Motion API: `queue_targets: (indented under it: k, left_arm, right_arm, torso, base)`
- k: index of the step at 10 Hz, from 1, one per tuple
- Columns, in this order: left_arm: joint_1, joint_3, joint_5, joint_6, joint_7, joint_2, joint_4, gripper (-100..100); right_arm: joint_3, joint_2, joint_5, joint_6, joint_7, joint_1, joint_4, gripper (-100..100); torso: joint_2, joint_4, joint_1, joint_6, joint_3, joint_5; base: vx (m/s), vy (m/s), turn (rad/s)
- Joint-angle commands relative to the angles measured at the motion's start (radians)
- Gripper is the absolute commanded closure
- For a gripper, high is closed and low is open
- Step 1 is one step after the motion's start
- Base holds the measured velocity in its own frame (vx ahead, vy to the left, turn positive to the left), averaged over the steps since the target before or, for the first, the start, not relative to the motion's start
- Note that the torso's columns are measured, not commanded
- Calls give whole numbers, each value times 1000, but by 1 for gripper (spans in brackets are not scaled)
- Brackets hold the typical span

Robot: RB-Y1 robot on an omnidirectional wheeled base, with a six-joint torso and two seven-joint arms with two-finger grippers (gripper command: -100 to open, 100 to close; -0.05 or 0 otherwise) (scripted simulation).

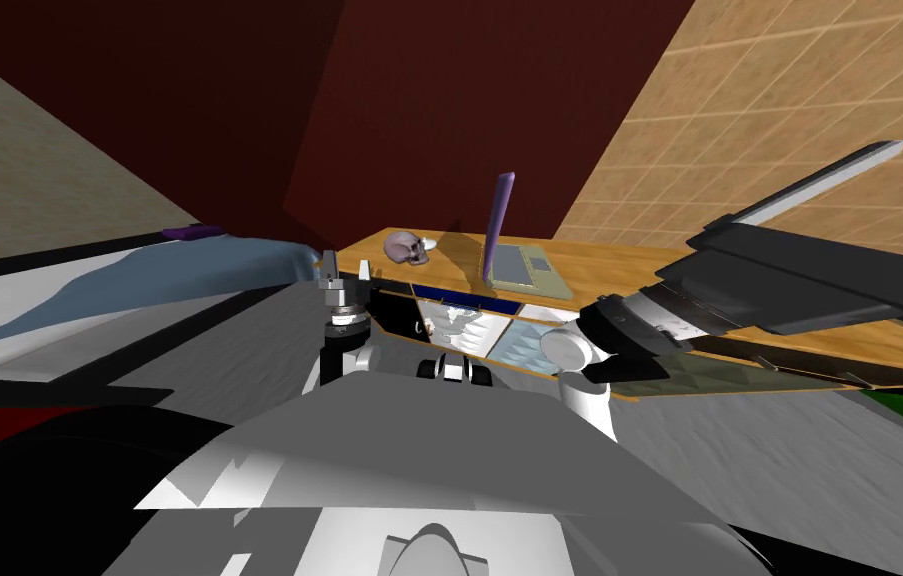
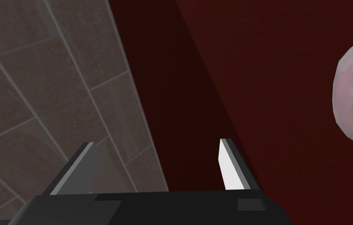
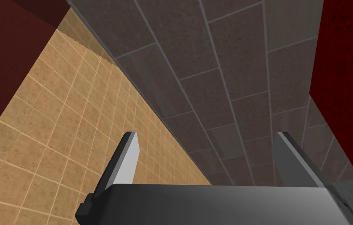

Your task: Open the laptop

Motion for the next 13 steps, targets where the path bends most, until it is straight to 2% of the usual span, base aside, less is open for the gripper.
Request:
queue_targets:
  k: [1,2,3,4,6,7,8,9,11,12,13]
  left_arm:
    - [0,0,0,0,0,0,0,0]
    - [0,0,0,0,0,0,0,0]
    - [0,0,0,0,0,0,0,0]
    - [0,0,0,0,0,0,0,0]
    - [0,0,0,0,0,0,0,0]
    - [0,0,0,0,0,0,0,0]
    - [0,0,0,0,0,0,0,0]
    - [0,0,0,0,0,0,0,0]
    - [0,0,0,0,0,0,0,0]
    - [0,0,0,0,0,0,0,0]
    - [0,0,0,0,0,0,0,0]
  right_arm:
    - [2,-1,-61,-18,12,-16,-6,-100]
    - [-2,-5,-100,-47,29,-58,-9,-100]
    - [-2,-5,-127,-47,29,-58,-9,-100]
    - [-7,-8,-157,-76,47,-96,-13,-100]
    - [-7,-8,-203,-76,47,-99,-13,-100]
    - [-12,-11,-240,-105,66,-142,-16,-100]
    - [-12,-11,-272,-105,66,-142,-16,-100]
    - [-17,-12,-302,-134,84,-185,-18,-100]
    - [-17,-12,-350,-134,84,-185,-18,-100]
    - [-23,-13,-384,-163,103,-229,-19,-100]
    - [-23,-13,-414,-163,103,-229,-19,-100]
  torso:
    - [0,0,0,1,0,0]
    - [0,0,0,1,0,0]
    - [0,0,0,0,0,0]
    - [0,0,0,1,0,0]
    - [0,0,0,1,0,0]
    - [0,0,0,1,0,0]
    - [0,0,0,0,0,0]
    - [0,0,0,0,0,0]
    - [0,0,0,1,0,0]
    - [0,0,0,1,0,0]
    - [0,0,0,0,0,0]
  base:
    - [-1,-1,-11]
    - [-6,1,144]
    - [-5,-3,68]
    - [-7,-1,104]
    - [-3,-1,32]
    - [-7,0,112]
    - [-6,-2,81]
    - [-8,-1,129]
    - [-4,-1,33]
    - [-6,-1,114]
    - [-6,-3,85]
